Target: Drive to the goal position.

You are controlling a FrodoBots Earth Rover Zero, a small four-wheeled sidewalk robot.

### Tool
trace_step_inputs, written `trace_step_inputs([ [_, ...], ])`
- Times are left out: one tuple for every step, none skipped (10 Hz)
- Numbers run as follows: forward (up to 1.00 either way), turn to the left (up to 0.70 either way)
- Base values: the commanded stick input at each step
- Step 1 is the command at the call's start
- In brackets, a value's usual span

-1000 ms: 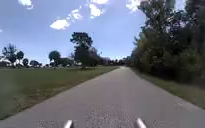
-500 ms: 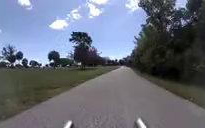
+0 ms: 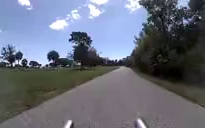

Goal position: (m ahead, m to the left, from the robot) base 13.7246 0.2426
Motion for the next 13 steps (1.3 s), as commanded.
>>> trace_step_inputs([
  [0.5,-0.01],
  [0.5,-0.05],
  [0.5,-0.09],
  [0.5,-0.13],
  [0.5,-0.17],
  [0.5,-0.21],
  [0.5,-0.24],
  [0.5,-0.25],
  [0.5,-0.21],
  [0.5,-0.15],
  [0.5,-0.06],
  [0.5,0.0],
  [0.5,0.0],
])
